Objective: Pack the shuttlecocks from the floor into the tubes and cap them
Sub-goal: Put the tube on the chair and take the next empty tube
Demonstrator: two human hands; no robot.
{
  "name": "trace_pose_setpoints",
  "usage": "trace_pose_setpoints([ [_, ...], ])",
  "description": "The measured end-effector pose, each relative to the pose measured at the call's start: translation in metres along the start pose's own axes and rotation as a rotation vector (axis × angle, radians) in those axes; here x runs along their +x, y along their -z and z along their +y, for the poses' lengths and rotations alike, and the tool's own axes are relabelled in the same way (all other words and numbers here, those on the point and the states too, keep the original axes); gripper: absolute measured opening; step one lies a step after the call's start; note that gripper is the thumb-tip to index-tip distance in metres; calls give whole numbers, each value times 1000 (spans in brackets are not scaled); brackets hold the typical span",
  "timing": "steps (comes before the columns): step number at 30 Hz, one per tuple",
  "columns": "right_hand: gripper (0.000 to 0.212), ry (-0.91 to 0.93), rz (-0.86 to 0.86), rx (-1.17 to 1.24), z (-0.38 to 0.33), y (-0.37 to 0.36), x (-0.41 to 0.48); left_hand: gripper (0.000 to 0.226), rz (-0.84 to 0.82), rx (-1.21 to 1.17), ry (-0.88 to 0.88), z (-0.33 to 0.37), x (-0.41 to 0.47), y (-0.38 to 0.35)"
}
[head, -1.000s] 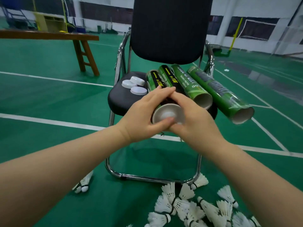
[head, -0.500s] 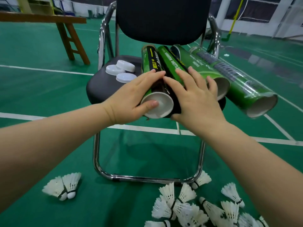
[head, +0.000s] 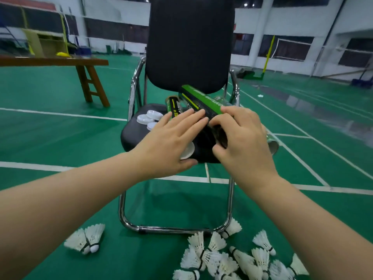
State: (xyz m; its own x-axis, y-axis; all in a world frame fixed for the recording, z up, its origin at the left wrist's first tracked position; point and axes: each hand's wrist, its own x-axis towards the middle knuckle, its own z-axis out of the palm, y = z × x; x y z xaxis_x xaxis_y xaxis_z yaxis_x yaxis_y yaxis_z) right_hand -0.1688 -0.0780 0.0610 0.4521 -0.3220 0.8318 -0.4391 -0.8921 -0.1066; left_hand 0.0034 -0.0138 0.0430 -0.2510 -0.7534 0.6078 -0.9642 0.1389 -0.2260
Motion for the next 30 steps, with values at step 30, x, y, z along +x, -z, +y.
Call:
trace_pose_setpoints([
  [30,56,-285,-652,665,-194,-31,-132,86,-218,-343,354,40,-242,48],
])
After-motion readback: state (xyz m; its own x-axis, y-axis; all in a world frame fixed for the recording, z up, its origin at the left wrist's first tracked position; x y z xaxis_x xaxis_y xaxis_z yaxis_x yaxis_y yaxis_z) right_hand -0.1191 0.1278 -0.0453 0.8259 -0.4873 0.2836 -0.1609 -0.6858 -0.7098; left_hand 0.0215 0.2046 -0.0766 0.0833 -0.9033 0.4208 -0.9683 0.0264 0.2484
